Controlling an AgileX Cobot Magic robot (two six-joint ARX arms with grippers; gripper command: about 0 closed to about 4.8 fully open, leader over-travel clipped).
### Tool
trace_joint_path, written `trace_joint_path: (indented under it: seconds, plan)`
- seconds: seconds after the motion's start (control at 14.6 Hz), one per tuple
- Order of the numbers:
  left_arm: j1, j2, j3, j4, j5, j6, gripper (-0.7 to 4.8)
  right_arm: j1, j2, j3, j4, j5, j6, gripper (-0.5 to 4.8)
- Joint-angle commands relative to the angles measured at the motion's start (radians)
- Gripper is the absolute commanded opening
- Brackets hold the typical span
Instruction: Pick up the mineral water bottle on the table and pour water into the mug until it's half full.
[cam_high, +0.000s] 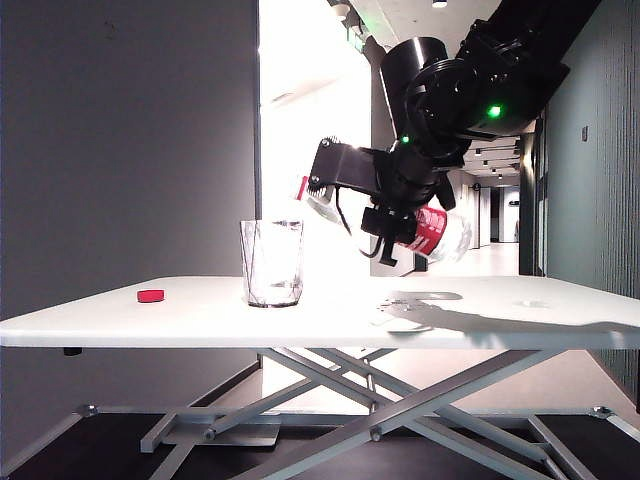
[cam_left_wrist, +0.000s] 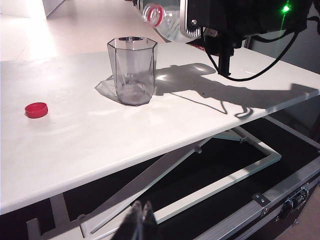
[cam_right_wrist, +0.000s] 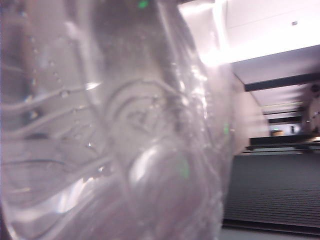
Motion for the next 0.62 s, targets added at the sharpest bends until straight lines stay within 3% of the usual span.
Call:
trace_joint_path:
  seconds: [0.07, 0.62]
  plan:
    - [-0.001, 0.000, 0.002, -0.006, 0.007, -0.009, -0.05, 0.002, -0.002, 0.046, 0.077, 0.061, -0.079, 1.79]
    - [-0.001, 0.000, 0.002, -0.006, 0.007, -0.023, -0.05, 0.002, 0.004, 0.072, 0.062, 0.107, -0.259, 1.80]
